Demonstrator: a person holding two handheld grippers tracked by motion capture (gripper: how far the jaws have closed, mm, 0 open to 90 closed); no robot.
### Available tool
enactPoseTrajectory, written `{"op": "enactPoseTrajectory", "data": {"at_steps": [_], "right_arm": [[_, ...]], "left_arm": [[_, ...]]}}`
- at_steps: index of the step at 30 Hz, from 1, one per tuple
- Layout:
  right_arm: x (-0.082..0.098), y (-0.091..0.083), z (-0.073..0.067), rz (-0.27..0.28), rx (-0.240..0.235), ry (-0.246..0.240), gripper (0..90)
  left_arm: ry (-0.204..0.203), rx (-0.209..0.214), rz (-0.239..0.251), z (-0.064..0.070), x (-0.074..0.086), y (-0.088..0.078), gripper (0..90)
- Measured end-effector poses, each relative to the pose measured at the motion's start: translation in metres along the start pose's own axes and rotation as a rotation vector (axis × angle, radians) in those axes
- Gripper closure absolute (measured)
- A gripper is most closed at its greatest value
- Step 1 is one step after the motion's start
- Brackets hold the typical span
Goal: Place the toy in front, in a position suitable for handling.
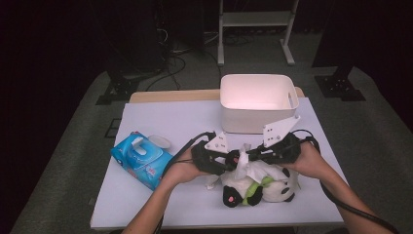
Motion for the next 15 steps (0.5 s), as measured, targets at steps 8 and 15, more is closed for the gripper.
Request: {"op": "enactPoseTrajectory", "data": {"at_steps": [8,15], "right_arm": [[-0.025,0.008,-0.003,0.032,-0.025,-0.036,87.1],[-0.012,0.010,-0.001,-0.016,-0.019,-0.027,87.1]], "left_arm": [[0.011,-0.007,-0.001,0.001,-0.004,0.003,59.4],[0.002,-0.011,-0.002,0.000,0.002,0.004,59.5]]}}
Point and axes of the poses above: each handheld gripper's, and its own axes: y roughly forward along the jaws, x roughly out of its underside, z roughly to its right, the point moved 7 cm from there along y, roughly forward along the jaws, and after that the axes turned 1 degree about -x, right-handed, at the moved point
